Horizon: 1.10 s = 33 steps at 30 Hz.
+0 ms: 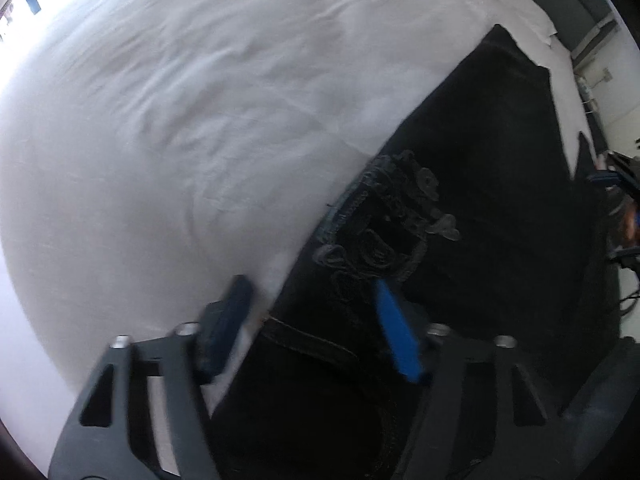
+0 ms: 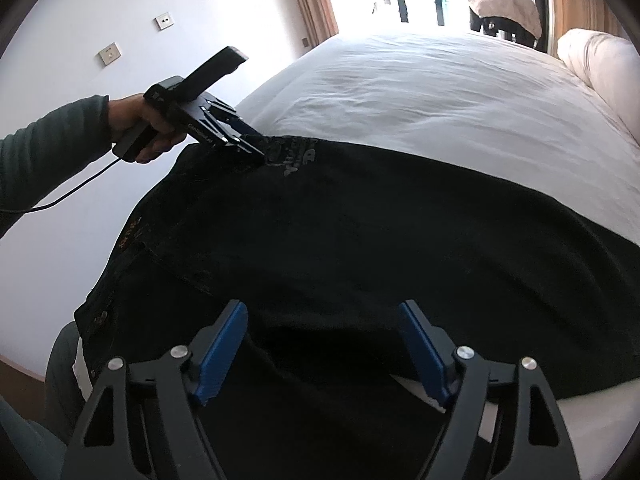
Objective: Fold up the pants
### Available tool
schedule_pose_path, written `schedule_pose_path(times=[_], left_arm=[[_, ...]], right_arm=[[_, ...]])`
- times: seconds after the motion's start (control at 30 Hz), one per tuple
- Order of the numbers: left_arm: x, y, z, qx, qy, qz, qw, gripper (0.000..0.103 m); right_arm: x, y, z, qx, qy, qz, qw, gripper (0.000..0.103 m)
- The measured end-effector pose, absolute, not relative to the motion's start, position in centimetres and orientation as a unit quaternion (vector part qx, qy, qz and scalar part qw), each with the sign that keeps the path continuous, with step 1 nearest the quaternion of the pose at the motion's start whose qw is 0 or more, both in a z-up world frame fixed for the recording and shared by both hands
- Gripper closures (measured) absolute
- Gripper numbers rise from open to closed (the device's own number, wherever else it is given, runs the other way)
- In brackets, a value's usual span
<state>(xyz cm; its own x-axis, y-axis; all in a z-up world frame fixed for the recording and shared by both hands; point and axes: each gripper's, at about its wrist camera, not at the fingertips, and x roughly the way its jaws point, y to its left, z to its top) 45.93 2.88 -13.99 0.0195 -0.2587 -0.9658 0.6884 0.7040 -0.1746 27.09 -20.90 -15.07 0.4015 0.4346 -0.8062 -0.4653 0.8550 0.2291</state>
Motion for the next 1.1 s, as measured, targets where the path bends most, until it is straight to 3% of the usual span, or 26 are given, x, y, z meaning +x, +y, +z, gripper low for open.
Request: schedule_pose_path(times=[0.03,0.13,0.27,0.5,0.73,1.1], left_arm=[[45.9,2.8,-14.0,0.173,0.614,-0.344,0.689,0.068],[45.7,2.3,-14.1,0.178,0.612,-0.344,0.69,0.084],[44.7,2.6,-12.9,0.184,0.584,-0.337,0.715,0.092],[39.8,2.5,-9.8,0.225,0.502,-0.323,0.77,0.095],[37.3,2.6,-9.8,0.256,0.465,-0.322,0.784,0.095],[36.4,3.0,-10.5,0.256,0.456,-0.329,0.786,0.095]], right_arm=[[27.4,-20.9,-15.1,-0.015,0.476,0.269,0.837,0.023],[27.9,-20.9,-15.0,-0.014,0.472,0.269,0.839,0.023],[29.2,-20.6,-14.6,-0.025,0.464,0.272,0.843,0.023],[34.4,-18.6,-13.2,-0.097,0.441,0.302,0.84,0.023],[41.8,-14.8,-13.7,-0.185,0.448,0.322,0.813,0.049],[44.8,-11.3,-17.4,-0.286,0.481,0.344,0.754,0.053]])
